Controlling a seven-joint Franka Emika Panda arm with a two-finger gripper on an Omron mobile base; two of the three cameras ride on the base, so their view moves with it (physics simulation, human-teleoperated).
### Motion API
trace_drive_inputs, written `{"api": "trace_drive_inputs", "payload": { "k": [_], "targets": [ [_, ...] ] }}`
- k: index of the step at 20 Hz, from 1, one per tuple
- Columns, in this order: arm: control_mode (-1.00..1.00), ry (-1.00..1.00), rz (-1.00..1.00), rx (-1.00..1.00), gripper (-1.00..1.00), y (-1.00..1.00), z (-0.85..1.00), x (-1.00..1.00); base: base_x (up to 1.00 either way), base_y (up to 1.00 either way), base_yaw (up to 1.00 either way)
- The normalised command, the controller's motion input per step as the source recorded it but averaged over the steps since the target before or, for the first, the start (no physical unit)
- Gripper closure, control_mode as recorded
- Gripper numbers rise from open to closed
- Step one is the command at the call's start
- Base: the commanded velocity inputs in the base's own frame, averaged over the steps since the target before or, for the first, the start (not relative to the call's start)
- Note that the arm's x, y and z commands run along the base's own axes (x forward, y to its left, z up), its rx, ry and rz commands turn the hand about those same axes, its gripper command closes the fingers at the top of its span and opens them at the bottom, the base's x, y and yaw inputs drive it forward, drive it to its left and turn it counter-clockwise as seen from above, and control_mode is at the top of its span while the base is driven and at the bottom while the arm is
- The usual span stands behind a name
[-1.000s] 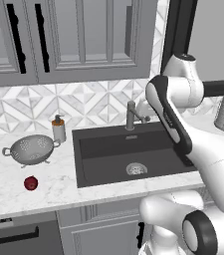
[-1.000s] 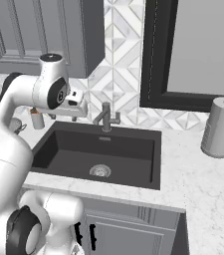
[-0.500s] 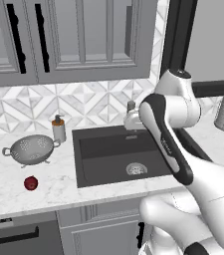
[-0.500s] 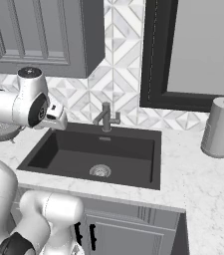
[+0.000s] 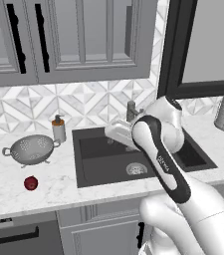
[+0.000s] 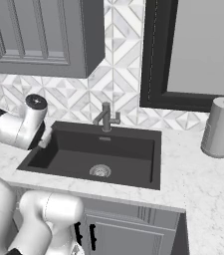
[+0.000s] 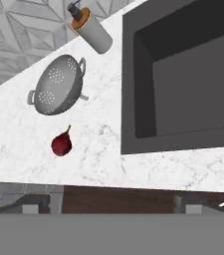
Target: Put the colander in the sink, put the pear in the colander, and turn on the sink faucet and pour water over the colander.
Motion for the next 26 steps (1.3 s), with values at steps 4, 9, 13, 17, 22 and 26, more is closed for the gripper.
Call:
{"api": "trace_drive_inputs", "payload": {
  "k": [4, 9, 13, 17, 22, 26],
  "targets": [
    [-1.0, 0.04, -0.13, 0.14, -1.0, 0.77, -0.26, 0.31, 0.0, 0.0, 0.0],
    [-1.0, 0.22, -0.21, 0.0, -1.0, 0.77, -0.06, 0.43, 0.0, 0.0, 0.0],
    [-1.0, 0.28, -0.22, 0.0, -1.0, 0.66, -0.01, 0.52, 0.0, 0.0, 0.0],
    [-1.0, 0.28, -0.15, 0.0, -1.0, 0.5, -0.01, 0.57, 0.0, 0.0, 0.0],
    [-1.0, 0.32, -0.01, 0.01, -1.0, 0.32, -0.1, 0.56, 0.0, 0.0, 0.0],
    [-1.0, 0.3, 0.0, 0.0, -1.0, 0.28, -0.12, 0.56, 0.0, 0.0, 0.0]
  ]
}}
